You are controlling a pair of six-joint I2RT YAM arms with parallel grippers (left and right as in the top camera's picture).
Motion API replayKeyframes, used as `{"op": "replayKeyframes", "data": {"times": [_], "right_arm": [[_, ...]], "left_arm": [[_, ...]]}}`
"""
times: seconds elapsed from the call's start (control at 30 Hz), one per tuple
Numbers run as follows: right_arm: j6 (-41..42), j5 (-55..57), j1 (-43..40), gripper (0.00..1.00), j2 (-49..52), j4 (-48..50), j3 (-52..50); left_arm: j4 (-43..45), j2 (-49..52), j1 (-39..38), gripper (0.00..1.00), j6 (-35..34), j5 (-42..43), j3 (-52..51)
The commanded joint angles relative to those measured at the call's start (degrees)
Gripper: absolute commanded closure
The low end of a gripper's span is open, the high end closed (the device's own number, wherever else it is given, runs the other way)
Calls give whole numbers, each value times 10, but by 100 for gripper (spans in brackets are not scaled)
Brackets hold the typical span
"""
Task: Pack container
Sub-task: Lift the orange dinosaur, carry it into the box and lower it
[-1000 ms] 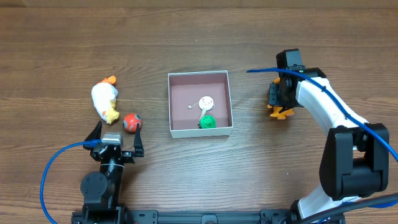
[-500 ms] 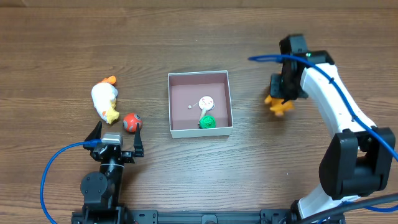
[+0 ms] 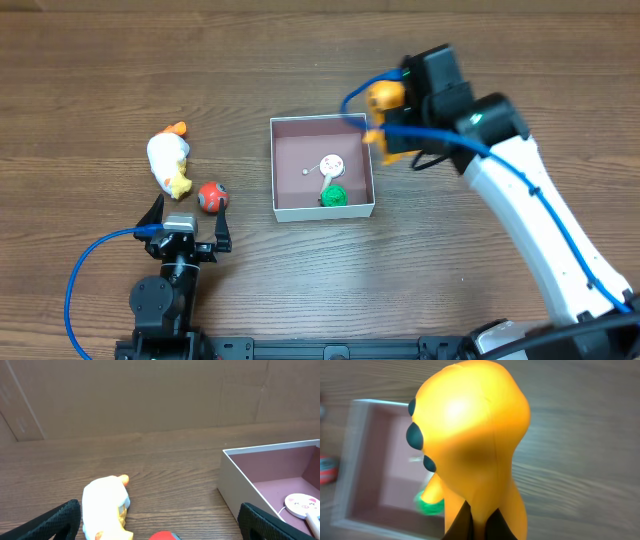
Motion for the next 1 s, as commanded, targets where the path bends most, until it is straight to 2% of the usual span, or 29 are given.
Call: {"op": "replayKeyframes", "data": {"times": [0.0, 0.17, 0.4, 0.67, 0.97], "right_arm": [[3, -5, 54, 96, -8, 22, 11], [16, 3, 90, 96, 13, 45, 11], [20, 7, 90, 94, 79, 69, 11], [74, 12, 90, 93, 149, 78, 11], [148, 81, 90, 93, 158, 65, 11]], "left_arm": [[2, -5, 3, 0, 7, 6, -3], [2, -5, 3, 0, 7, 6, -3], [2, -5, 3, 0, 7, 6, -3], [2, -5, 3, 0, 7, 6, -3], [2, -5, 3, 0, 7, 6, -3]]}}
